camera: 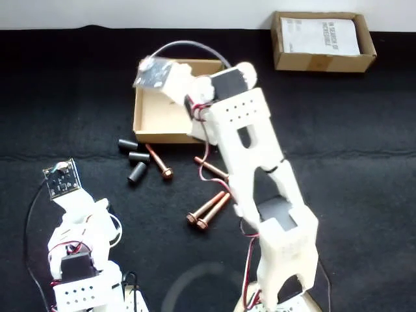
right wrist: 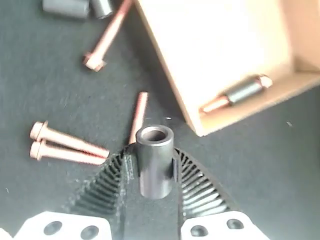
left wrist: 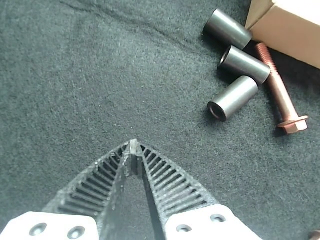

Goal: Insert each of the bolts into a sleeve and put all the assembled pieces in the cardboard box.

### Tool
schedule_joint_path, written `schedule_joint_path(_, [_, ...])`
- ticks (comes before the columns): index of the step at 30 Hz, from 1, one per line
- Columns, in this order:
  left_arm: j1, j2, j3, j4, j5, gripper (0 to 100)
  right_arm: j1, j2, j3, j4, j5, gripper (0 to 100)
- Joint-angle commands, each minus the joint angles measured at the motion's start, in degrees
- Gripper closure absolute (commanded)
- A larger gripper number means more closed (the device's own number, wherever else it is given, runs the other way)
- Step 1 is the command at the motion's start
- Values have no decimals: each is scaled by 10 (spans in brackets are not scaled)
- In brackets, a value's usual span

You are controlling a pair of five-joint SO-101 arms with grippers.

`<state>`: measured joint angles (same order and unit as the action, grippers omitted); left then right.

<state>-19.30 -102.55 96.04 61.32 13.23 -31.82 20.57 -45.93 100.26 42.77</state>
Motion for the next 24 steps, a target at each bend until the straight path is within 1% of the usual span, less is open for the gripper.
schedule_joint_path(1, [42,-5,11,-1,3,991,4,-113,57,9,-51,991])
schedule_joint_path(4, [77,-5,5,-8,3,991,-5,-204,195,8,-83,991])
schedule_joint_path(6, [91,-2,-15,-30,3,991,-15,-270,284,7,-101,991])
schedule_joint_path(8, [121,0,-36,-32,0,991,-25,-346,365,7,-124,991])
schedule_joint_path(11, [175,0,-78,22,-1,991,-50,-468,483,7,-149,991])
schedule_joint_path(13, [206,0,-107,63,-1,991,-55,-552,558,7,-151,991])
schedule_joint_path(15, [224,0,-133,87,-1,991,-53,-631,630,7,-150,991])
schedule_joint_path(19, [242,2,-176,99,-7,991,-21,-771,775,7,-151,991])
schedule_joint_path(21, [262,7,-190,101,-36,991,0,-834,836,7,-151,991])
schedule_joint_path(24, [276,66,-204,95,-47,991,31,-915,918,6,-149,991])
